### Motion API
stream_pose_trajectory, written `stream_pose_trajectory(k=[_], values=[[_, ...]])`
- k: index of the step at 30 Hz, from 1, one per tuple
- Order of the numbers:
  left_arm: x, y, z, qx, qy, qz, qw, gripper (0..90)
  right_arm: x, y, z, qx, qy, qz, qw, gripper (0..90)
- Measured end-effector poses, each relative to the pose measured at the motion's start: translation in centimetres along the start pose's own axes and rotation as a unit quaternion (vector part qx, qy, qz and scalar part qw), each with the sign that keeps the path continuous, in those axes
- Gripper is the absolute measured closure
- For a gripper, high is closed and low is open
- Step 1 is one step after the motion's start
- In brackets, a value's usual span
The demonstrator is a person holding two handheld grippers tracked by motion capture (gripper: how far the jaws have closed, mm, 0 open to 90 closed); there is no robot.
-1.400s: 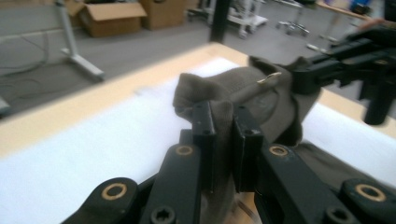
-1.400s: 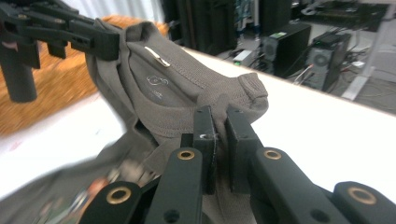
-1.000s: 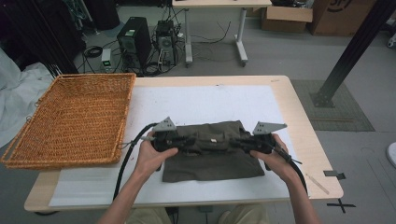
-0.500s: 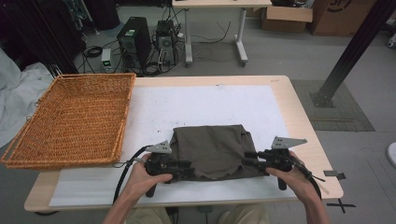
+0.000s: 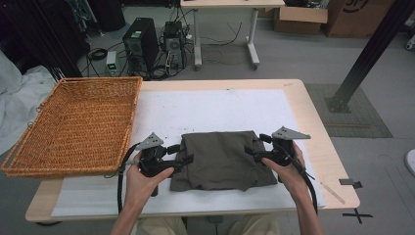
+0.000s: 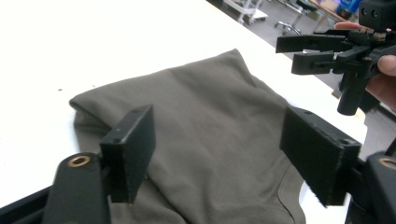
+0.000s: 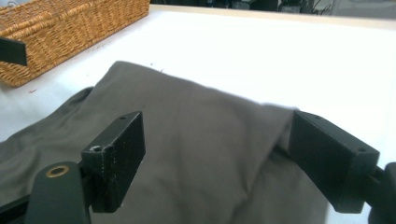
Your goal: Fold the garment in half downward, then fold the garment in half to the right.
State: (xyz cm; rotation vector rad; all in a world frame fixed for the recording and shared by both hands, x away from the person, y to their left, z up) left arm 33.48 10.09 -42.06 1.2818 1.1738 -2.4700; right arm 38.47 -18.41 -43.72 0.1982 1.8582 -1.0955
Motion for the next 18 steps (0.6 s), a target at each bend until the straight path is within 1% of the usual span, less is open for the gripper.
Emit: stream_pose_trajectory(k=[1,3,5,6,7,9,10,12,13,15,16,17,18], values=[[0.1,-0.2,0.0,-0.004,-0.002,0.003,1.0,26.3,-0.2,0.2,-0.2,0.001,-0.003,-0.001,1.0,19.5],[0.5,-0.6,-0.2,-0.024,-0.005,0.009,0.9997,26.1,-0.9,0.7,-0.9,-0.001,-0.008,0.0,1.0,19.6],[1.0,-1.0,-0.3,-0.041,-0.014,0.017,0.9989,25.9,-1.7,1.4,-1.5,0.001,-0.015,-0.001,0.9999,19.7],[1.2,-1.1,-0.4,-0.046,-0.019,0.019,0.9986,25.7,-2.1,1.8,-1.8,0.001,-0.018,0.0,0.9998,19.9],[1.4,-1.2,-0.4,-0.055,-0.023,0.022,0.998,25.8,-2.4,2.2,-2.0,0.001,-0.019,-0.001,0.9998,20.1],[1.8,-1.5,-0.3,-0.084,-0.02,0.019,0.9961,25.7,-3.0,3.0,-2.6,0.006,-0.024,0.0,0.9997,20.2],[2.0,-1.5,-0.2,-0.092,-0.021,0.022,0.9953,25.4,-3.5,3.7,-3.1,0.005,-0.028,0.0,0.9996,20.2],[2.4,-1.6,0.1,-0.103,-0.031,0.029,0.9938,25.3,-4.2,5.0,-4.0,-0.001,-0.036,-0.002,0.9993,20.2],[2.6,-1.5,0.4,-0.101,-0.036,0.031,0.9937,25.4,-4.6,5.7,-4.6,-0.003,-0.041,-0.004,0.9992,20.2],[3.2,-1.3,0.6,-0.105,-0.048,0.022,0.993,25.3,-5.3,7.4,-6.0,-0.011,-0.049,-0.012,0.9987,20.2],[3.6,-1.2,0.6,-0.115,-0.053,0.016,0.9918,25.3,-5.6,7.9,-6.5,-0.013,-0.051,-0.016,0.9985,20.5],[4.1,-1.1,0.4,-0.127,-0.06,0.012,0.99,25.4,-5.9,8.7,-7.0,-0.015,-0.057,-0.02,0.9981,21.5],[4.5,-1.1,0.3,-0.137,-0.072,0.01,0.9879,25.8,-6.2,9.5,-7.4,-0.016,-0.059,-0.027,0.9977,22.3]])
Point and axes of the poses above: each handheld gripper's, and its own axes: y roughly forward along the jaws, x roughly out of its underside, z roughly to its right, the point moved 7 cm from there along y, roughly forward along the jaws, and after that the axes turned 12 degrees about -z, right-handed, at the moved point
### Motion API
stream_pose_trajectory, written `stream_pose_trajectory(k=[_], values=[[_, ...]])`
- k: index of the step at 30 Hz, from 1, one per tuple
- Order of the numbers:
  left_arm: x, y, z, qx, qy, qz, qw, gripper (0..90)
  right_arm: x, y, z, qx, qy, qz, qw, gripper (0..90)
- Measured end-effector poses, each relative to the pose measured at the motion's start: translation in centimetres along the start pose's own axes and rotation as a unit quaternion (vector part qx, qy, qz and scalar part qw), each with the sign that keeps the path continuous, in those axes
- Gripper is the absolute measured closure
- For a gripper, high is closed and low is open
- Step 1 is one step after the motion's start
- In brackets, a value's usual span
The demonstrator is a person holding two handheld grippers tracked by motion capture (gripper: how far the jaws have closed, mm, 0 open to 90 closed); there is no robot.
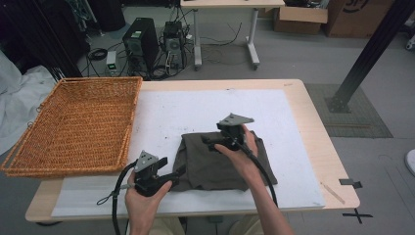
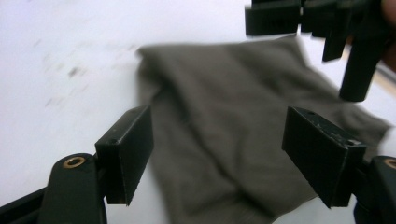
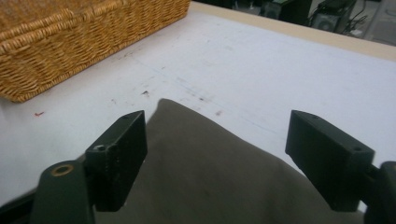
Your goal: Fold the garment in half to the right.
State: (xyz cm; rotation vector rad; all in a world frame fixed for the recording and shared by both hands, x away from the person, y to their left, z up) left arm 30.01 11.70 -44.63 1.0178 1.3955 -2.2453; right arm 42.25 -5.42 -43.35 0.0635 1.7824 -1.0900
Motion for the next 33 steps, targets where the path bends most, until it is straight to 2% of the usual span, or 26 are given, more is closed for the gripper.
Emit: stream_pose_trajectory(k=[1,3,5,8,9,12,13,15,17,20,21,23,25,27,28,30,31,32,33], values=[[0.4,0.1,-0.3,-0.008,-0.014,-0.002,0.9999,26.2,-0.4,0.7,-0.4,-0.005,-0.005,-0.005,1.0,22.8],[1.0,0.2,-0.6,-0.01,-0.032,-0.001,0.9994,27.1,-1.4,2.4,-1.2,-0.017,-0.012,-0.018,0.9996,26.8],[1.8,0.4,-1.0,-0.004,-0.054,-0.006,0.9985,28.7,-2.1,3.8,-1.8,-0.029,-0.014,-0.027,0.9991,31.3],[3.0,0.7,-1.1,-0.001,-0.058,-0.026,0.998,31.9,-2.7,5.9,-2.5,-0.047,-0.018,-0.046,0.9977,37.4],[3.4,0.8,-1.1,-0.004,-0.055,-0.03,0.998,32.3,-2.7,6.8,-2.6,-0.045,-0.022,-0.06,0.9969,39.2],[4.4,1.2,-0.9,-0.007,-0.048,-0.049,0.9976,35.4,-2.5,8.3,-2.8,-0.045,-0.026,-0.072,0.996,43.0],[4.8,1.4,-0.8,-0.018,-0.037,-0.06,0.9974,37.0,-2.4,8.7,-2.9,-0.043,-0.031,-0.078,0.9956,44.6],[5.1,1.6,-0.6,-0.036,-0.027,-0.053,0.9976,38.2,-2.2,9.5,-3.0,-0.037,-0.046,-0.089,0.9943,45.6],[5.4,1.7,-0.6,-0.074,0.001,-0.049,0.996,46.8,-2.1,9.9,-3.0,-0.03,-0.058,-0.096,0.9933,51.5],[5.5,1.6,-0.9,-0.098,0.021,-0.045,0.994,66.0,-1.4,10.9,-3.0,-0.021,-0.072,-0.119,0.9901,65.5],[5.5,1.5,-1.0,-0.092,0.018,-0.046,0.9946,70.5,-1.2,11.2,-2.9,-0.021,-0.068,-0.126,0.9895,68.5],[5.6,1.5,-0.9,-0.058,0.002,-0.048,0.9971,83.2,-1.3,11.2,-2.7,-0.025,-0.045,-0.124,0.991,78.3],[5.7,1.5,-0.8,-0.045,-0.003,-0.044,0.998,88.2,-1.5,11.2,-2.5,-0.036,-0.024,-0.13,0.9906,82.9],[5.6,1.3,-0.9,-0.024,-0.02,-0.039,0.9987,89.0,-1.7,11.0,-2.3,-0.047,-0.007,-0.126,0.9909,83.8],[5.3,1.1,-1.0,-0.012,-0.03,-0.028,0.9991,89.2,-1.8,10.8,-2.2,-0.052,0.002,-0.123,0.991,84.0],[4.6,0.4,-1.0,0.005,-0.038,-0.011,0.9992,89.3,-2.4,10.3,-2.0,-0.063,0.015,-0.11,0.9918,84.0],[4.3,0.1,-1.0,0.013,-0.043,-0.003,0.999,89.3,-2.7,10.2,-2.0,-0.067,0.015,-0.105,0.9921,84.0],[3.7,-0.5,-0.9,0.03,-0.053,0.01,0.9981,89.4,-2.9,10.0,-2.0,-0.072,0.014,-0.099,0.9923,84.0],[3.2,-1.0,-0.8,0.041,-0.058,0.019,0.9973,89.4,-3.5,9.7,-2.1,-0.082,0.017,-0.086,0.9928,84.0]])
Point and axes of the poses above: each handheld gripper's, and its own axes: y roughly forward along the jaws, x roughly out of its underside, z roughly to its right, the point moved 7 cm from there along y, roughly forward along the jaws, and after that the axes turned 12 degrees about -z, right-handed, at the moved point
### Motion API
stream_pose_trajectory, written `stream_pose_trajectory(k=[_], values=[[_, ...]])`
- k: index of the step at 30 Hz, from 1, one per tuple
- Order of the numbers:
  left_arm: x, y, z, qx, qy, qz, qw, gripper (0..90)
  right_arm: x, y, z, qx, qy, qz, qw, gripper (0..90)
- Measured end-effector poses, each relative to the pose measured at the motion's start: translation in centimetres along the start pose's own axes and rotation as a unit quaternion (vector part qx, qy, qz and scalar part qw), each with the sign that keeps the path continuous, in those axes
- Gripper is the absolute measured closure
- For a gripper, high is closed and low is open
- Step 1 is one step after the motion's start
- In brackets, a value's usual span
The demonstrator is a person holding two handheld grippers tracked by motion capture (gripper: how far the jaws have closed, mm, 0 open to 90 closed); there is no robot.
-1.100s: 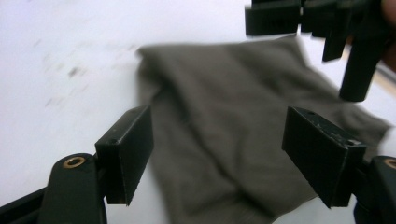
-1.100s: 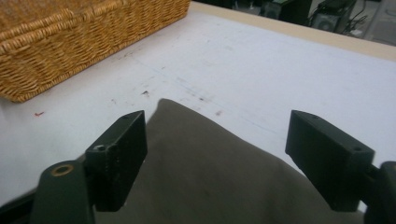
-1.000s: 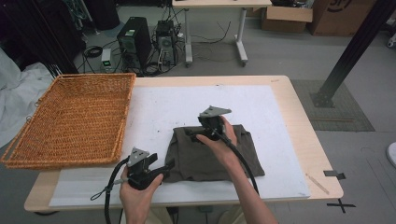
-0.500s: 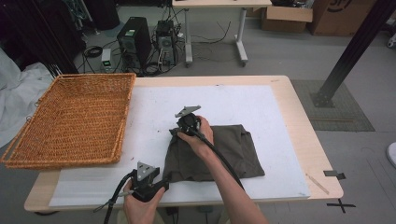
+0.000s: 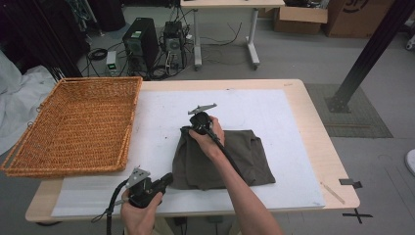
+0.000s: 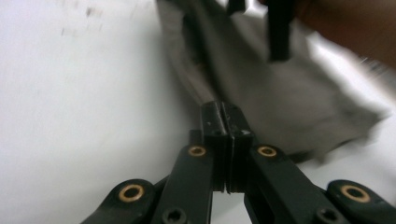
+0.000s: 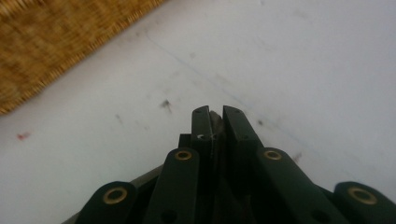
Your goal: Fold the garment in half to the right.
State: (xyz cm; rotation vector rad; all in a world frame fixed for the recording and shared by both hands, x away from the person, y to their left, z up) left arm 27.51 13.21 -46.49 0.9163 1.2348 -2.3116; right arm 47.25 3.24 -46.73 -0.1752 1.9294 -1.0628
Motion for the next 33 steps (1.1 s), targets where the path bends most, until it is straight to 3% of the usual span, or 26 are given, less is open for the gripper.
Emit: stream_pose_trajectory(k=[4,7,9,12,13,14,19,24,29,31,33], values=[[-2.1,-1.2,2.2,0.044,0.021,0.019,0.9986,89.4,-1.6,-2.1,-0.3,-0.044,0.015,0.052,0.9975,83.7],[-4.2,-0.6,6.0,0.076,0.072,0.015,0.9944,89.4,-2.1,-4.8,0.5,-0.068,0.027,0.076,0.9944,83.3],[-5.0,0.4,7.7,0.086,0.092,0.01,0.992,89.3,-1.9,-6.9,1.7,-0.063,0.023,0.084,0.9942,82.8],[-6.0,3.5,11.0,0.108,0.118,-0.008,0.9871,89.3,-0.6,-10.0,4.4,-0.043,0.026,0.086,0.995,81.9],[-6.1,5.5,12.5,0.114,0.128,-0.023,0.9849,89.3,-0.1,-10.8,5.2,-0.038,0.031,0.086,0.9951,81.7],[-6.1,6.5,13.1,0.117,0.132,-0.031,0.9839,89.3,1.0,-12.0,6.9,-0.027,0.043,0.086,0.995,81.3],[-4.9,12.6,16.7,0.132,0.146,-0.085,0.9768,89.3,5.0,-14.0,11.5,0.0,0.086,0.071,0.9937,80.8],[-3.7,16.0,18.5,0.126,0.159,-0.113,0.9726,89.3,8.9,-14.5,14.6,0.022,0.122,0.063,0.9903,80.9],[-2.6,18.6,19.0,0.109,0.165,-0.146,0.9693,89.0,10.5,-14.8,16.0,0.029,0.144,0.072,0.9866,78.4],[-2.1,19.2,19.1,0.102,0.175,-0.158,0.9666,88.6,11.1,-14.7,16.5,0.039,0.146,0.063,0.9865,71.8],[-1.6,19.7,19.3,0.1,0.183,-0.166,0.9638,85.7,11.6,-15.0,17.0,0.056,0.154,0.066,0.9843,61.2]])
Point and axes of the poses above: each handheld gripper's, and its own axes: y roughly forward along the jaws, x roughly out of its underside, z roughly to its right, the point moved 7 cm from there along y, roughly forward along the jaws, and after that the axes turned 12 degrees about -z, right-handed, at the moved point
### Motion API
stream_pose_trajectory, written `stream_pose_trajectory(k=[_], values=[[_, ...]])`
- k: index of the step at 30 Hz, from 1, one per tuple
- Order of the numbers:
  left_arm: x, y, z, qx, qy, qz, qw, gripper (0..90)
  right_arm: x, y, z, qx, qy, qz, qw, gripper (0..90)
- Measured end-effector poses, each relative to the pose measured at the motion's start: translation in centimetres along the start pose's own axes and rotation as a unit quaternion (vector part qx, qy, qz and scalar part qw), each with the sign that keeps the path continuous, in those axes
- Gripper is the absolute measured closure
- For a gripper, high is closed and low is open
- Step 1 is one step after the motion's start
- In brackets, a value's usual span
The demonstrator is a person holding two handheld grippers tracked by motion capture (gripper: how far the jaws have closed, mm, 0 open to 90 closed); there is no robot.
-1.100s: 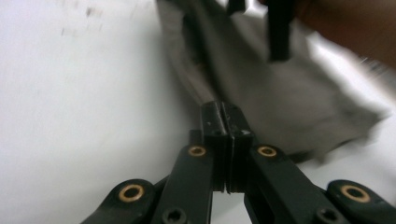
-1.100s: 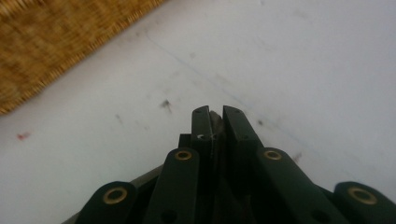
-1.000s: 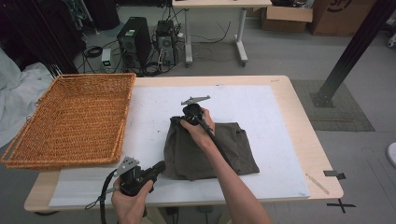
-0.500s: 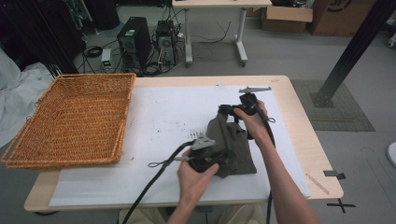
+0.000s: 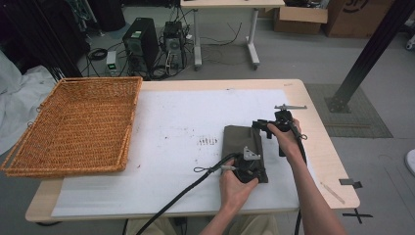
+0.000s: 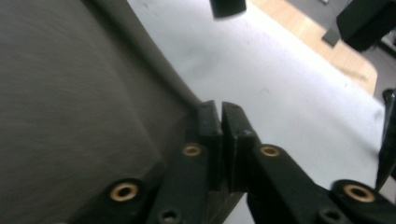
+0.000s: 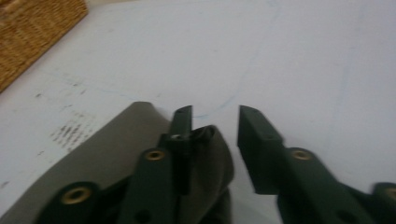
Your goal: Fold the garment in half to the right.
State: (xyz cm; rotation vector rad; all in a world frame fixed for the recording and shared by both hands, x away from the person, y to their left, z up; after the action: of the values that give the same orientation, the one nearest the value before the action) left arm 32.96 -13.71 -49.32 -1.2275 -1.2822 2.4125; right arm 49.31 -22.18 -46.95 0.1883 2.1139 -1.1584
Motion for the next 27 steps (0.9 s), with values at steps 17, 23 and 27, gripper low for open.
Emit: stream_pose_trajectory(k=[17,23,27], values=[[-2.7,-12.9,-3.3,0.015,0.013,0.167,0.9857,28.5,2.0,-8.7,0.4,0.095,-0.001,0.118,0.9884,18.7],[-2.2,-15.7,-7.6,-0.023,-0.02,0.172,0.9847,29.0,4.6,-8.8,-1.1,0.084,-0.013,0.115,0.9898,18.5],[-2.1,-15.6,-8.3,-0.029,-0.022,0.164,0.9858,29.8,6.1,-8.6,-2.1,0.082,-0.014,0.119,0.9894,18.6]])
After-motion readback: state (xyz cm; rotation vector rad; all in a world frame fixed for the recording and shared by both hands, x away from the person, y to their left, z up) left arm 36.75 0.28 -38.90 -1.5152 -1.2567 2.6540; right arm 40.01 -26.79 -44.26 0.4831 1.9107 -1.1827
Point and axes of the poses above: each handheld gripper's, and its own axes: y roughly forward along the jaws, x roughly out of its underside, z roughly to its right, the point moved 7 cm from there along y, roughly forward along the jaws, and after that the axes turned 12 degrees about -z, right-handed, at the moved point
